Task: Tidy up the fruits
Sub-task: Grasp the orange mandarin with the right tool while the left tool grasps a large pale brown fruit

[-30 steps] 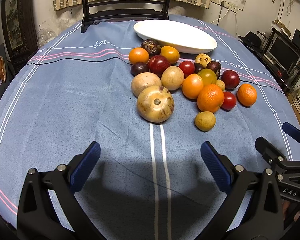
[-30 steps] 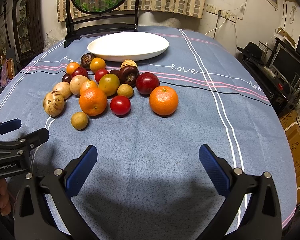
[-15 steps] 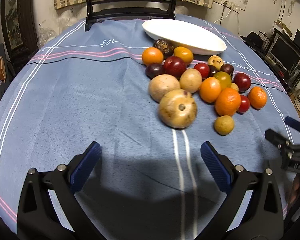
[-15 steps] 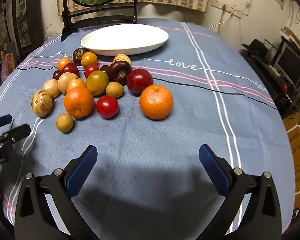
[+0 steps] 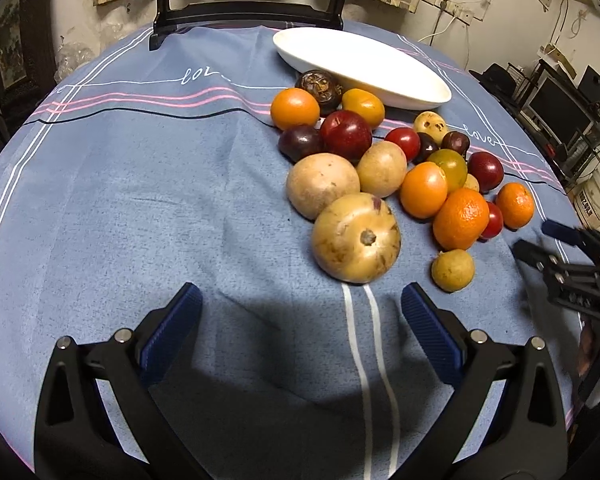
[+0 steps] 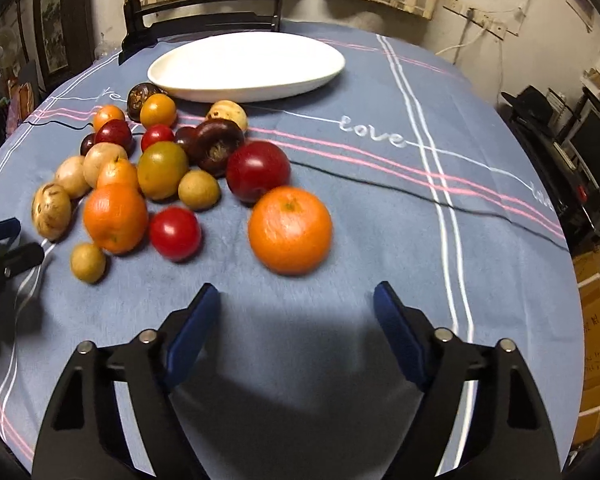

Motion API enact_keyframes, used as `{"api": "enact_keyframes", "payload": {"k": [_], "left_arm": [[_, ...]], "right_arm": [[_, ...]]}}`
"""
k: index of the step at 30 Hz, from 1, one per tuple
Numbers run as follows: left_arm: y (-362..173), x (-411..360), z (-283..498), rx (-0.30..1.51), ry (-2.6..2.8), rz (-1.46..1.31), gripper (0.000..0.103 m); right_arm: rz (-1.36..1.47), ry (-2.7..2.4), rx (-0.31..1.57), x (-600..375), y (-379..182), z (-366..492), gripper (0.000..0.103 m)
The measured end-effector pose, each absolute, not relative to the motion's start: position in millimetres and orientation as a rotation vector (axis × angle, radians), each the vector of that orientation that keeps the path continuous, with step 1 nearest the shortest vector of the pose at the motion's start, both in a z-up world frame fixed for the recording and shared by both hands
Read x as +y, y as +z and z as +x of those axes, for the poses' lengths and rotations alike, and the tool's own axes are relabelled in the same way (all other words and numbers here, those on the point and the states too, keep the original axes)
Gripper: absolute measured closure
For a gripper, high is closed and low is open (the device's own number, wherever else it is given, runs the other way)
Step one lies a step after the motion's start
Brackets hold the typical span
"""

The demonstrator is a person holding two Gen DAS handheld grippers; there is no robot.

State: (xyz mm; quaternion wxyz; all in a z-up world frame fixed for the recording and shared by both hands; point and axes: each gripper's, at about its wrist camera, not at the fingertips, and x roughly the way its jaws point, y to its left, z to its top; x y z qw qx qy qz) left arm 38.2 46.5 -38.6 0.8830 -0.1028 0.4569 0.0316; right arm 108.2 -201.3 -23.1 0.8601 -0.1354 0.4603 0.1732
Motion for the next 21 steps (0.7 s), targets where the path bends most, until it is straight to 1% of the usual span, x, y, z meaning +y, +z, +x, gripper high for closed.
{"api": "enact_keyframes", "payload": {"k": [3, 4, 5, 6, 7, 13, 17, 21], "left_arm": [[-39.2, 45.7, 39.8, 0.952, 0.066, -0.209, 0.002], [-39.2, 45.6, 39.9, 0.952, 0.067, -0.209, 0.002], [-39.4, 45.3, 40.4, 0.952, 0.067, -0.207, 0.002], [-39.6, 45.2, 40.7, 0.953, 0.067, -0.207, 0.002], [-39.7, 45.2, 41.4, 0.953, 0.067, -0.208, 0.002], [-39.6, 40.6, 44.5, 0.958, 0.085, -0.183, 0.002], [-34.0, 39.9, 51.1, 0.932, 0.107, -0.223, 0.002], [-31.8, 32.3, 61.2, 0.945, 0.14, -0.194, 0.002]], "right_arm": [[-0.318, 0.373, 0.974, -187.5, -24.0, 121.3, 0.036], [-0.334, 0.371, 0.976, -182.1, -24.8, 126.2, 0.043], [-0.344, 0.367, 0.979, -179.2, -25.3, 129.0, 0.045], [-0.352, 0.352, 0.977, -177.8, -25.3, 131.5, 0.054], [-0.346, 0.333, 0.972, -179.6, -24.3, 134.8, 0.057], [-0.207, 0.386, 0.983, -203.2, -22.6, 136.0, 0.058], [-0.093, 0.415, 0.965, -217.5, -24.5, 134.1, 0.058], [-0.061, 0.441, 0.957, -221.1, -24.5, 133.4, 0.058]]}}
